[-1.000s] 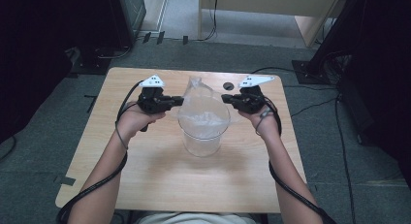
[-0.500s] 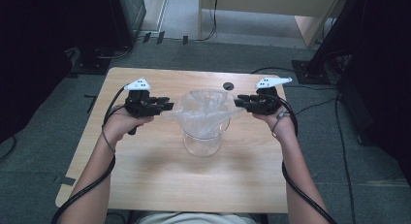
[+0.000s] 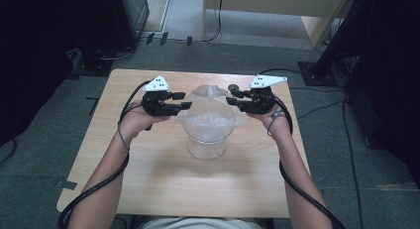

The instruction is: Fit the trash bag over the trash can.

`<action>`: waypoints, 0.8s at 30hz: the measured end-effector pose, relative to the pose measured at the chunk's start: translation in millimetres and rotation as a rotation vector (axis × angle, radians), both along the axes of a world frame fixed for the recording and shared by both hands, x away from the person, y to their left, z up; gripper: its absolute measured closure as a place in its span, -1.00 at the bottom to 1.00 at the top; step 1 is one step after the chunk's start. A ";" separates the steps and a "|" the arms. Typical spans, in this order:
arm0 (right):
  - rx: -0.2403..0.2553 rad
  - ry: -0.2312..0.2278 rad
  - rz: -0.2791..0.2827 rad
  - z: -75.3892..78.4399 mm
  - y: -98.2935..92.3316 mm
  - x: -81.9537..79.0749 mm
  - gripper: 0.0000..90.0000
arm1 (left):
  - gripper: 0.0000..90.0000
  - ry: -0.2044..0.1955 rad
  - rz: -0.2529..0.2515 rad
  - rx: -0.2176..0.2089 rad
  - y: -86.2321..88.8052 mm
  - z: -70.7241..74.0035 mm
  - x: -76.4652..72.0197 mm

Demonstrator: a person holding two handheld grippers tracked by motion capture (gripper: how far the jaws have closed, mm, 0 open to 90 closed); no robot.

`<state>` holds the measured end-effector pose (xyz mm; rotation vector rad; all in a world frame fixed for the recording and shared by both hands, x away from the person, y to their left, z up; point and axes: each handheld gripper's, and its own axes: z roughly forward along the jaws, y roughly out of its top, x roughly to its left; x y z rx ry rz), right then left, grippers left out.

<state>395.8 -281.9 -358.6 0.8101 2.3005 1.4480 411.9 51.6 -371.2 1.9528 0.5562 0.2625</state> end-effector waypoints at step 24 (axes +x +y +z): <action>-0.008 0.206 -0.153 -46.9 -12.6 20.9 1.00 | 0.85 0.195 0.145 -0.005 10.0 -45.0 28.3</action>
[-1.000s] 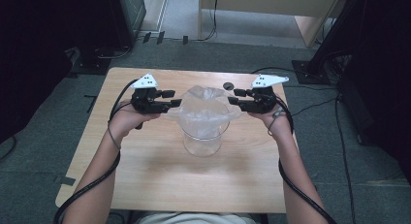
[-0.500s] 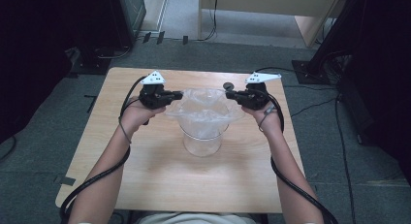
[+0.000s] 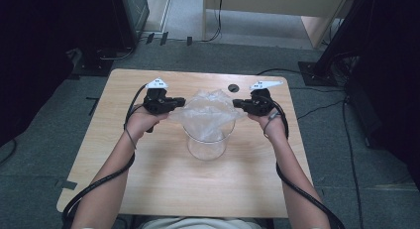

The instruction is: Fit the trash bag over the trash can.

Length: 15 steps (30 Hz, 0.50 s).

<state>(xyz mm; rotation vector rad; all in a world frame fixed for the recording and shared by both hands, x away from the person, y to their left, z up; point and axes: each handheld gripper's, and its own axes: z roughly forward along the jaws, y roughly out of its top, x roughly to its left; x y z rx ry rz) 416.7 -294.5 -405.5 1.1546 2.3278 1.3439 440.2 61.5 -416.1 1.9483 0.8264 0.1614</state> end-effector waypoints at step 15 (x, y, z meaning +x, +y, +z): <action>0.008 -0.028 0.052 -4.4 -8.9 -6.6 0.21 | 0.30 -0.045 -0.056 -0.050 10.2 5.4 -8.3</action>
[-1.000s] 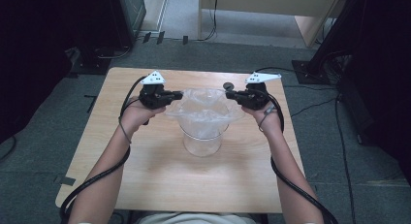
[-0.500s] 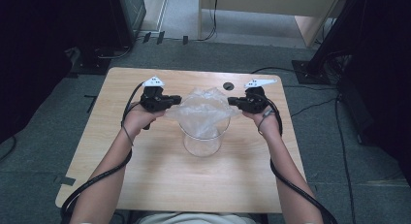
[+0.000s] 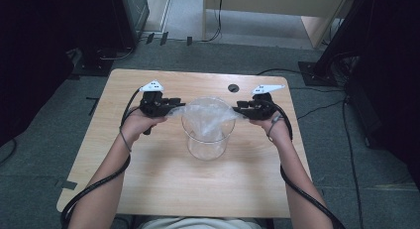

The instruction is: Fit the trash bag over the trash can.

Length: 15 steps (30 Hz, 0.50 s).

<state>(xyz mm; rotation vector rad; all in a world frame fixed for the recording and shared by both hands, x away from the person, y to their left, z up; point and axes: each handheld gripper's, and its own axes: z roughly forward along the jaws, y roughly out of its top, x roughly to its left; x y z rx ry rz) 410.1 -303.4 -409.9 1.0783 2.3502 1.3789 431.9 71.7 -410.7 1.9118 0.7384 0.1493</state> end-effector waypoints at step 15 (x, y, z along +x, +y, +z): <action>0.066 -0.057 0.048 32.7 -2.1 -15.9 0.00 | -0.14 -0.060 -0.021 -0.021 2.5 24.3 -9.4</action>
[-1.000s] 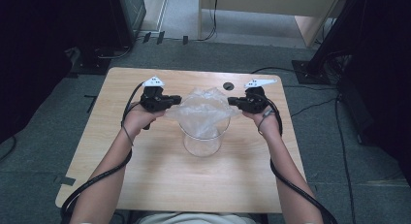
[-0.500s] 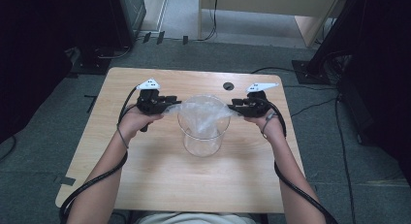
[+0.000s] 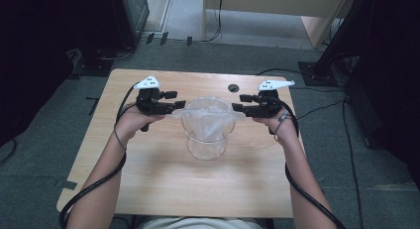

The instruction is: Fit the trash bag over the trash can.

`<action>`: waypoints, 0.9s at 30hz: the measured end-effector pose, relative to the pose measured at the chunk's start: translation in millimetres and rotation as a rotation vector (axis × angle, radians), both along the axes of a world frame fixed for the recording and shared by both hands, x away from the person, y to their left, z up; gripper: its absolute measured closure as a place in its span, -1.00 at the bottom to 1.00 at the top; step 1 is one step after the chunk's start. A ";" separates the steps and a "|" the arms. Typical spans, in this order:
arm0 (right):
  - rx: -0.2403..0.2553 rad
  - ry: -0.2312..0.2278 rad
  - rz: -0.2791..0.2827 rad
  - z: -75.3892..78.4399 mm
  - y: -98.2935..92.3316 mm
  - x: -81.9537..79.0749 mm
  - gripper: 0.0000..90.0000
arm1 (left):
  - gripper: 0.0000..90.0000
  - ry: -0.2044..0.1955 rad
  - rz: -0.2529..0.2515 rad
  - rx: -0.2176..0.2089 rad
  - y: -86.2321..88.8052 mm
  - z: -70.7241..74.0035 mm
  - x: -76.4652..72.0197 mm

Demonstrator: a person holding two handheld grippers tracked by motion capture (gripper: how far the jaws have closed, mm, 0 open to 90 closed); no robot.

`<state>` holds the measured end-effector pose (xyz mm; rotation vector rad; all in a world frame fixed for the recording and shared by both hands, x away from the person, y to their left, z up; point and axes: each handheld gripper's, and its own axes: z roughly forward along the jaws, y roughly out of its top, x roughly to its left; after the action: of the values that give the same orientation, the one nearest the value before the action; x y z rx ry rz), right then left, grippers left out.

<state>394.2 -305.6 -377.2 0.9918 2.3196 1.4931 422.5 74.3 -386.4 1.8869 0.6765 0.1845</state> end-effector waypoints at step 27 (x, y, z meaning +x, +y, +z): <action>-0.064 0.048 0.059 1.9 12.4 -30.1 -0.42 | -0.40 0.017 -0.094 0.057 3.0 9.1 -37.1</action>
<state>364.1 -293.1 -375.3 0.9611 2.4343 1.4220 385.3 77.2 -377.3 1.9721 0.5985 0.1289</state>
